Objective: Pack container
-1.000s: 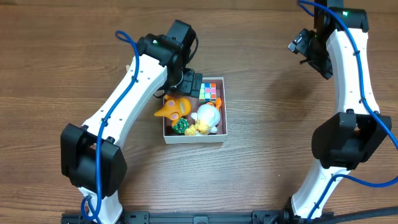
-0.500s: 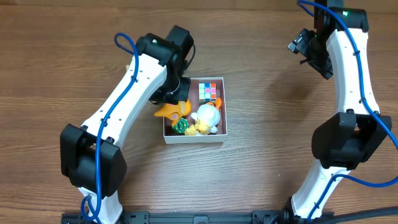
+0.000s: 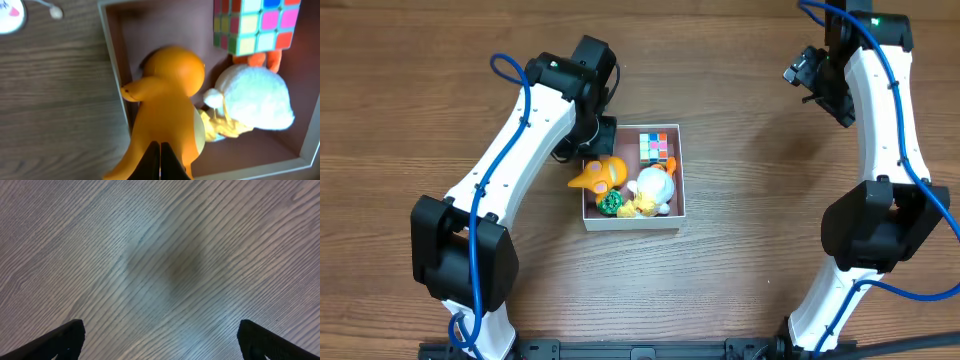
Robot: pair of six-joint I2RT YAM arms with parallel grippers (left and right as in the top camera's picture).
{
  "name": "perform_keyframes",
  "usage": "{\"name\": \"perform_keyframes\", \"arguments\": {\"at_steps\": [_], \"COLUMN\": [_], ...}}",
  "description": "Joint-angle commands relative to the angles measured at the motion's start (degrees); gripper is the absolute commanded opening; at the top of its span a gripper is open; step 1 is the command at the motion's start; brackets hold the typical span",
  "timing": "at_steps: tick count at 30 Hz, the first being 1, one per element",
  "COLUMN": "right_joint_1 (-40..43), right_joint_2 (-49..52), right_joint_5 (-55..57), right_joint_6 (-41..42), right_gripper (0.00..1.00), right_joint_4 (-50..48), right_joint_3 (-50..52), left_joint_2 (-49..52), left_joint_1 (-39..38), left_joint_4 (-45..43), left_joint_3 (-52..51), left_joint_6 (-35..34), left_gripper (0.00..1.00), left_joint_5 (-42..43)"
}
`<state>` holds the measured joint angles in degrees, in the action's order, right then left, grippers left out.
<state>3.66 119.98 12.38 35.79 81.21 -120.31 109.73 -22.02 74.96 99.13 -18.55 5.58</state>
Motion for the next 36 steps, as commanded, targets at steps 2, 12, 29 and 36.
{"name": "perform_keyframes", "arguments": {"at_steps": [2, 12, 29, 36], "right_joint_1": [0.1, 0.1, 0.1, 0.1], "right_joint_2": [-1.1, -1.1, -1.1, -1.1], "right_joint_5": [0.5, 0.5, 0.5, 0.5], "right_joint_6": [0.2, 0.2, 0.2, 0.2], "right_gripper": [1.0, 1.0, 1.0, 1.0], "right_joint_4": [-0.1, -0.2, -0.1, -0.2], "right_joint_3": [0.0, 0.0, 0.0, 0.0], "left_joint_2": [-0.3, -0.3, -0.4, -0.3], "left_joint_1": [-0.1, -6.0, -6.0, -6.3], "left_joint_4": [2.0, 3.7, -3.8, -0.8], "left_joint_3": [-0.5, -2.0, -5.2, -5.3], "left_joint_6": [-1.2, -1.2, -2.4, -4.2], "left_gripper": [0.04, 0.04, 0.04, 0.04], "left_joint_5": [1.5, 6.5, 3.0, 3.5]}}
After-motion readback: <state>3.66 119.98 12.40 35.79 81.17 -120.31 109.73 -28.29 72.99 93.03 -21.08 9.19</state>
